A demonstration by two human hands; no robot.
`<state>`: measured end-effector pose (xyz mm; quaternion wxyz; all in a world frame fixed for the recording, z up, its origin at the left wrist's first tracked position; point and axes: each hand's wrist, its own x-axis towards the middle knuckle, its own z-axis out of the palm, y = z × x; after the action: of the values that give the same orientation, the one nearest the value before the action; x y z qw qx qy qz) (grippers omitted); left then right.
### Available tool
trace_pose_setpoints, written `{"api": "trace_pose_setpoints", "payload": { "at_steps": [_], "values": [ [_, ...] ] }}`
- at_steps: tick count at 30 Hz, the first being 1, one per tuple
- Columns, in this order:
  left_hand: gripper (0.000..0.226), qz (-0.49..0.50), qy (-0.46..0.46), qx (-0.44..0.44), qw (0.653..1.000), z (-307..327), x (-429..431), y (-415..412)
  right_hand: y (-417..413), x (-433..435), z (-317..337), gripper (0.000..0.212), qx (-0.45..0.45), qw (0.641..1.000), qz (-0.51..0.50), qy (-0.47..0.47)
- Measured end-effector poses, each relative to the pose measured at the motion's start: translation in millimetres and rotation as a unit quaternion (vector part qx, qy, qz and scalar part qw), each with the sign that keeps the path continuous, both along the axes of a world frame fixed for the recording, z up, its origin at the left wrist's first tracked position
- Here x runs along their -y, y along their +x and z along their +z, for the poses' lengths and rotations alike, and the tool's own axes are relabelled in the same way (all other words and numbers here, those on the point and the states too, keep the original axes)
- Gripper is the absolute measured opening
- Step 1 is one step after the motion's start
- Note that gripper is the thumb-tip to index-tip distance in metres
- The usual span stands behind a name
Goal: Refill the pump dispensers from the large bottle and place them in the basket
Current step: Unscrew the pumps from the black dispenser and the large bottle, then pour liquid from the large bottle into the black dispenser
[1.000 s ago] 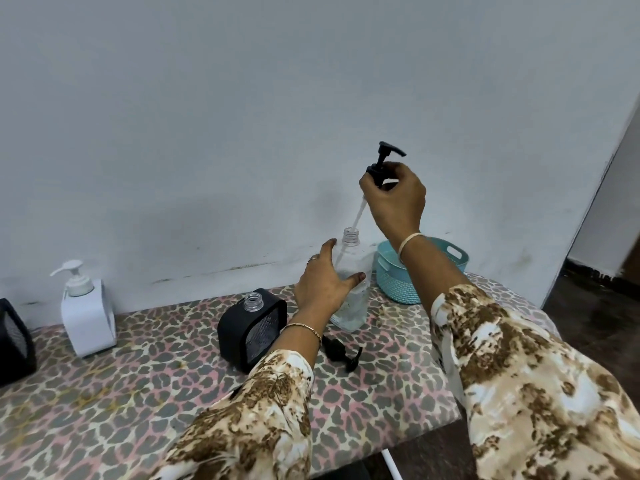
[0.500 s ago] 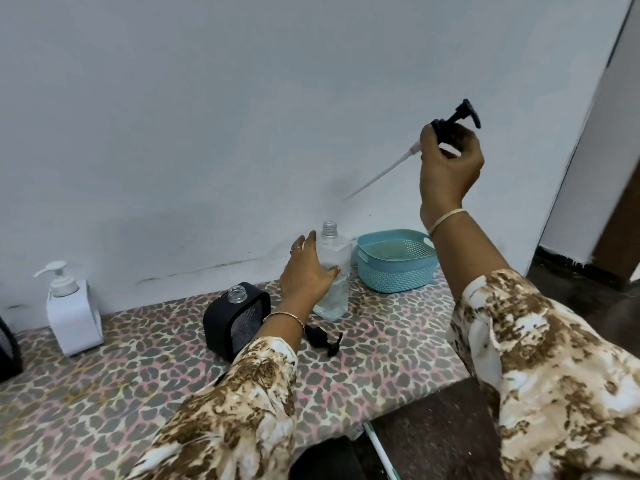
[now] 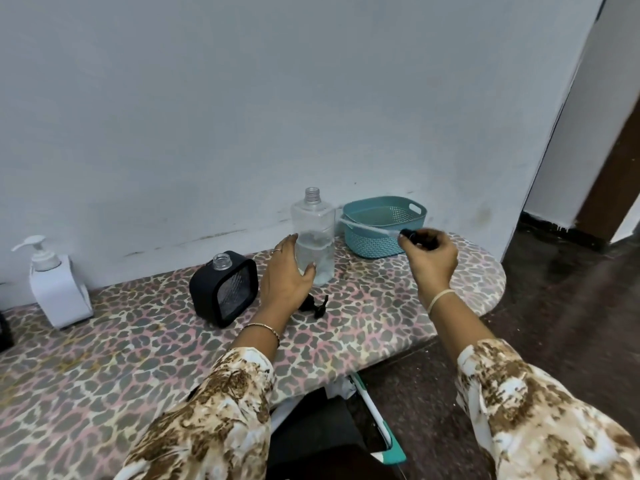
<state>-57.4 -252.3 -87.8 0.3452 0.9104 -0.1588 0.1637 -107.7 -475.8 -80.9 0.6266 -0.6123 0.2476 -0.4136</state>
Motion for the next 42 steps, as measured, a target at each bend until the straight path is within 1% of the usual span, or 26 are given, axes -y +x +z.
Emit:
{"api": "trace_pose_setpoints", "payload": {
  "at_steps": [3, 7, 10, 13, 17, 20, 23, 26, 29, 31, 34, 36, 38, 42],
  "values": [
    [0.061, 0.015, 0.012, -0.022, 1.000, -8, -4, -6, -4, -3, -27, 0.031, -0.072, 0.997, 0.023, -0.031],
    [0.063, 0.027, 0.014, -0.044, 0.999, -22, -11, -10, -7, -6, -55, 0.030, -0.158, 0.982, 0.044, -0.093],
    [0.064, 0.035, 0.008, -0.060, 0.998, -29, -15, -13, -8, -8, -65, 0.029, -0.194, 0.970, 0.052, -0.141],
    [0.063, 0.036, 0.002, -0.057, 0.998, -33, -18, -16, -8, -9, -68, 0.029, -0.228, 0.954, 0.056, -0.187],
    [0.059, 0.031, 0.003, -0.042, 0.999, -34, -21, -18, -4, -12, -67, 0.036, -0.266, 0.934, 0.051, -0.233],
    [0.058, 0.020, -0.001, -0.015, 1.000, -28, -25, -18, 2, -20, -64, 0.052, -0.259, 0.924, 0.018, -0.282],
    [0.053, 0.014, -0.010, 0.017, 1.000, -15, -29, -16, 9, -37, -50, 0.066, -0.219, 0.928, 0.014, -0.301],
    [0.051, 0.002, -0.030, 0.054, 0.998, 4, -36, -17, 21, -56, -37, 0.084, -0.187, 0.931, 0.057, -0.308],
    [0.044, 0.005, -0.054, 0.095, 0.994, 22, -47, -16, 36, -76, -26, 0.093, -0.163, 0.933, 0.099, -0.306],
    [0.040, 0.023, -0.073, 0.116, 0.990, 31, -58, -13, 46, -87, -20, 0.098, -0.154, 0.935, 0.121, -0.295],
    [0.038, 0.071, -0.079, 0.137, 0.985, 37, -78, -8, 60, -100, -16, 0.102, -0.140, 0.941, 0.158, -0.266],
    [0.043, 0.102, -0.086, 0.125, 0.983, 37, -92, -5, 69, -106, -13, 0.100, -0.125, 0.949, 0.170, -0.235],
    [0.055, 0.119, -0.097, 0.095, 0.984, 32, -106, -2, 77, -109, -12, 0.095, -0.109, 0.956, 0.183, -0.204],
    [0.086, 0.089, -0.097, -0.012, 0.991, 11, -130, 3, 86, -106, -15, 0.091, -0.104, 0.962, 0.197, -0.159]
  ]
}}
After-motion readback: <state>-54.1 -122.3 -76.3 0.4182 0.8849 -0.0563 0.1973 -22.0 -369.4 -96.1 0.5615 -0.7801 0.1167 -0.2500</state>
